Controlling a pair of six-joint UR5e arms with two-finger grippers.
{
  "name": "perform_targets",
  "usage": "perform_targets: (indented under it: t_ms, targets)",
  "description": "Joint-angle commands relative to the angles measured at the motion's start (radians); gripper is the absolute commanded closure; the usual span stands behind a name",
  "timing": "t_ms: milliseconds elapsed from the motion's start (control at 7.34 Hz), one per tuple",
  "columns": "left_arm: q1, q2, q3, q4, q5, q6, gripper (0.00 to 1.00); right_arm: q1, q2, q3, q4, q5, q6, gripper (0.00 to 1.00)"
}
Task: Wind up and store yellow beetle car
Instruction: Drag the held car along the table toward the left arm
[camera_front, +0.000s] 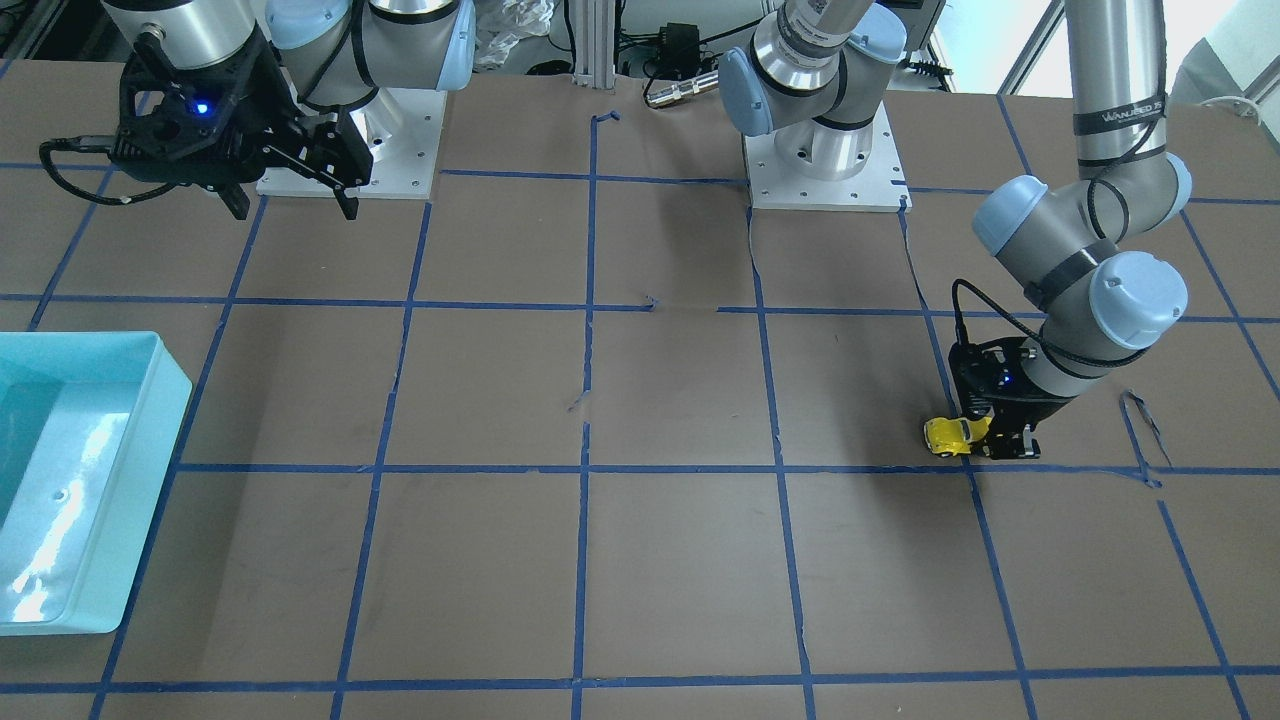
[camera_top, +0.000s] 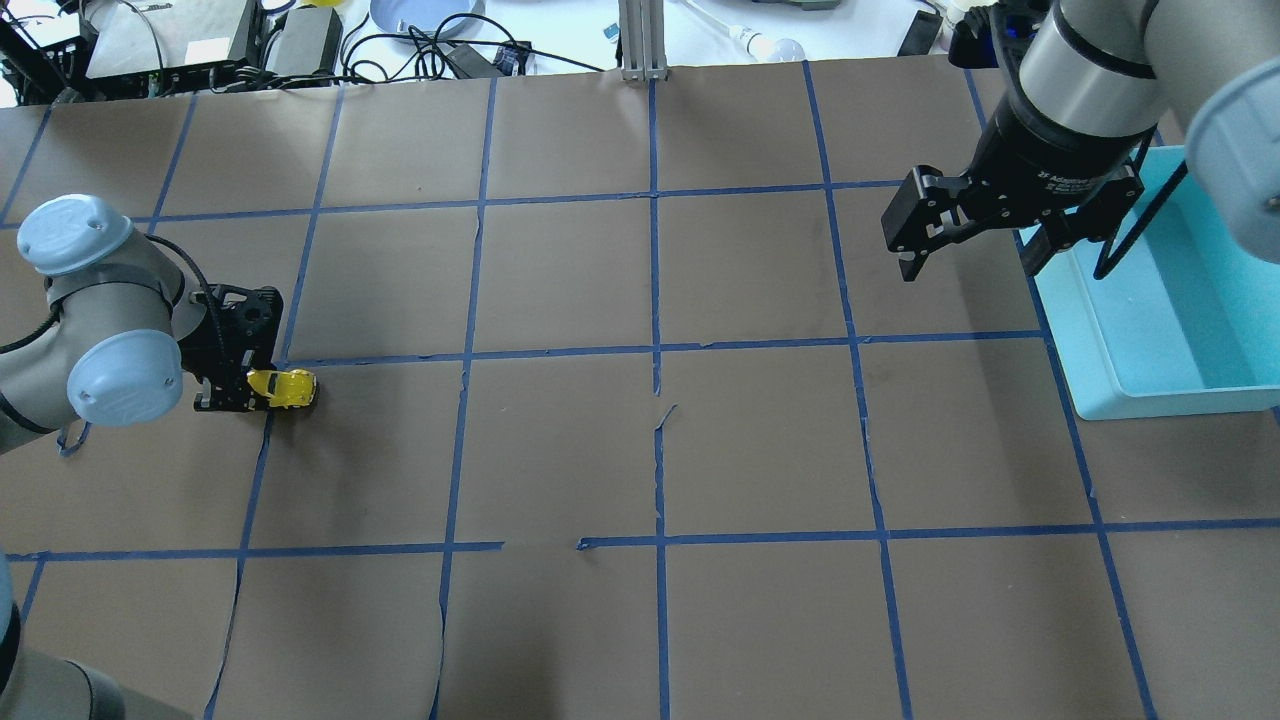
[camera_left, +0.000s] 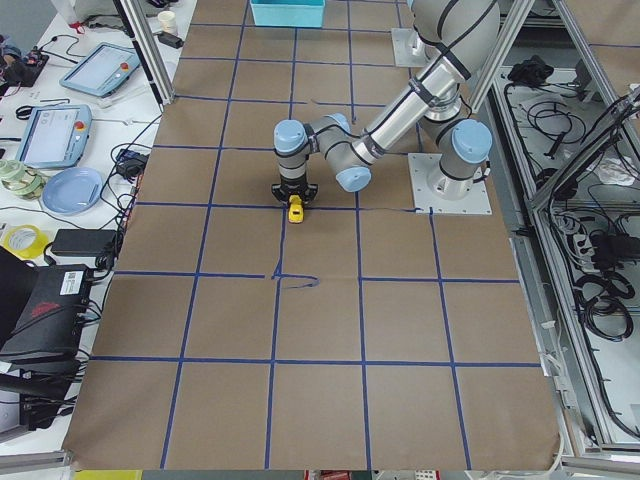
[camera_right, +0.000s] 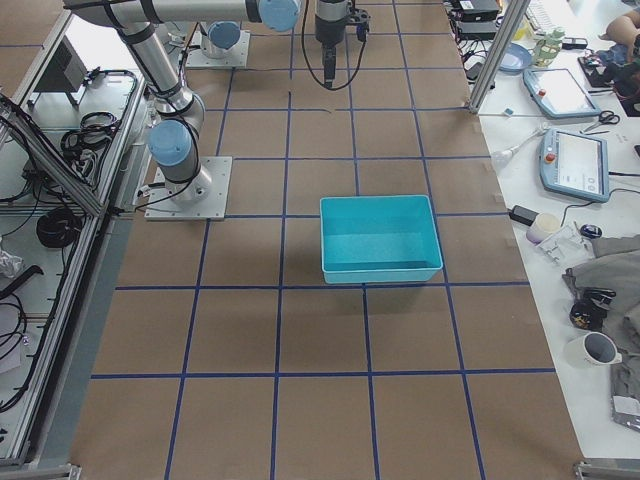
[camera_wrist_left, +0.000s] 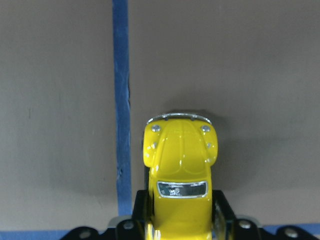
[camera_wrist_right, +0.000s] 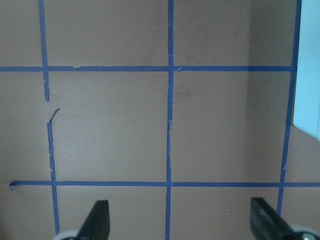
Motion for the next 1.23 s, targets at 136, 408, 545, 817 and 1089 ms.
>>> perform_targets:
  t_ms: [136, 408, 545, 817, 1089]
  targets:
    - [0.067, -0.003, -0.007, 0.018, -0.001, 0.073, 0.60, -0.001, -0.002, -0.004, -0.002, 0.001, 0.004, 0.00]
    - [0.069, -0.003, -0.005, 0.037, 0.001, 0.105, 0.54, -0.001, -0.002, -0.004, -0.002, 0.004, 0.001, 0.00]
    - [0.069, -0.003, -0.005, 0.038, 0.001, 0.107, 0.41, -0.001, -0.002, -0.004, -0.003, 0.007, 0.000, 0.00]
    - [0.069, -0.003, -0.002, 0.040, -0.001, 0.104, 0.00, -0.001, -0.002, -0.003, -0.002, 0.004, 0.000, 0.00]
    - [0.069, -0.003, 0.002, 0.038, -0.003, 0.102, 0.00, -0.001, 0.000, -0.003, -0.003, -0.002, -0.002, 0.00]
